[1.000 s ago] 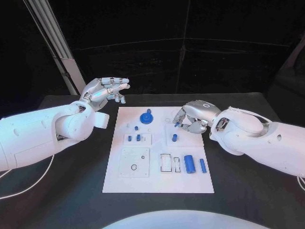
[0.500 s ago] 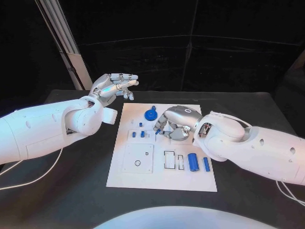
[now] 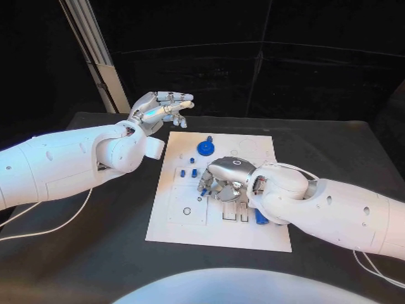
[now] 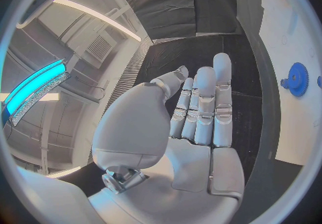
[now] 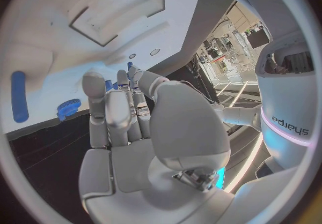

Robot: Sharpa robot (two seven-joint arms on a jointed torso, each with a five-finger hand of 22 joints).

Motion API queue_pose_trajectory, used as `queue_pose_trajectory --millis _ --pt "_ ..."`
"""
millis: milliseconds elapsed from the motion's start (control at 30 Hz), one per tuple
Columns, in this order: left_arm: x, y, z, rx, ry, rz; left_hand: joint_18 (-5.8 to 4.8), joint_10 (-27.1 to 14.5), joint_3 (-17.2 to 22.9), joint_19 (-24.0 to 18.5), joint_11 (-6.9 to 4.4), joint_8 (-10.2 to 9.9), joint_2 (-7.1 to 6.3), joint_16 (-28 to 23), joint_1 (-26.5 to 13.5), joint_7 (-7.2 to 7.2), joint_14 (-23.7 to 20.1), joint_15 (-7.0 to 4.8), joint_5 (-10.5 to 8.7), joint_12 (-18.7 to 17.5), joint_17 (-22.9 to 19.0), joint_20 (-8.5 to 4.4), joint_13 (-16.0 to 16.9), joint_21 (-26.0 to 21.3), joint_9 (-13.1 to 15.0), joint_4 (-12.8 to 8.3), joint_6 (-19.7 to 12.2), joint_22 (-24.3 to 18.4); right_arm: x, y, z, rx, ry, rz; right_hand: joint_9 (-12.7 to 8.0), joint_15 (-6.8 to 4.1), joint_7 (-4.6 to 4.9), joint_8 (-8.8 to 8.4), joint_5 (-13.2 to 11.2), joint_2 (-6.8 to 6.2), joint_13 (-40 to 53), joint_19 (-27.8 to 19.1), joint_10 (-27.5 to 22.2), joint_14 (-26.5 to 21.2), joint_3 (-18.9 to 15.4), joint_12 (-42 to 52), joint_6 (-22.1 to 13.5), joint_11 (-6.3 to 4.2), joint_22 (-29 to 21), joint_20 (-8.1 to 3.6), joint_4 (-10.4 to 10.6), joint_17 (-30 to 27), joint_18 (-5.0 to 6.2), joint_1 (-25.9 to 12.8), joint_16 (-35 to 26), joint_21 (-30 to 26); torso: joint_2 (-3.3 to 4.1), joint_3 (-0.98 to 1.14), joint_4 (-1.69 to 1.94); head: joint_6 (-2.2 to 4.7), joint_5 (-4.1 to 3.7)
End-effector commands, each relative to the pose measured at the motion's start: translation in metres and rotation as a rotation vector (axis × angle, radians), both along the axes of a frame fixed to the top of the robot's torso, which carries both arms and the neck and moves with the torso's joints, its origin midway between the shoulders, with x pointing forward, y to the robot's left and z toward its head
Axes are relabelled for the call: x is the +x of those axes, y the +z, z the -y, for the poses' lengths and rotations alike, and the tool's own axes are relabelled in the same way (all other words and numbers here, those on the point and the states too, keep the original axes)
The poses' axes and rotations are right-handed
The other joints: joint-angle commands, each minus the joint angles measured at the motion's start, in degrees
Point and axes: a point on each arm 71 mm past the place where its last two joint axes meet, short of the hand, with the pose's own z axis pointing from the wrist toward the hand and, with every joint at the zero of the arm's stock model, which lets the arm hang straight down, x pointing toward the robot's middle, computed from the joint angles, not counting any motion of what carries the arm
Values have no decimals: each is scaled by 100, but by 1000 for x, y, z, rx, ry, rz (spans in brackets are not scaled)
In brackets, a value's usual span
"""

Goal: Assemble the parts on the task board

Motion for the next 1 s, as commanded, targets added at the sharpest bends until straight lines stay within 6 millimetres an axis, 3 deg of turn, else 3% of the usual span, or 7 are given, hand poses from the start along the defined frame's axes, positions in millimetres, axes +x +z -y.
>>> queue_pose_trajectory --millis 33,233,1000 --pt "0 1 2 -11 -13 2 80 -39 7 -45 18 35 9 -27 -40 12 -46 2 22 20 -4 -3 -8 -23 -4 -34 -30 -10 -1 -3 -3 -47 18 11 -1 13 38 -34 27 32 -7 1 -43 200 -1 -32 0 5 10 19 -23 6 -83 -19 35 28 -4 -1 4 -17 17" --pt "0 1 2 -11 -14 0 80 -39 7 -45 18 35 9 -27 -40 12 -46 2 22 20 -4 -3 -8 -23 -4 -34 -30 -10 -2 -5 -6 -53 22 14 -1 13 38 -34 27 32 -7 1 -43 200 -1 -32 0 5 10 19 -23 6 -83 -19 35 28 3 5 -4 -42 57" --pt "0 1 2 -11 -17 -4 80 -49 6 -44 19 41 11 -28 -36 13 -51 3 22 29 -12 -2 -11 -31 -5 -43 -35 -16 -5 -7 -15 -79 39 16 -1 16 40 -36 25 41 -7 -4 -42 200 -6 -36 1 8 13 23 -16 11 -83 -31 45 33 16 7 4 -75 74"
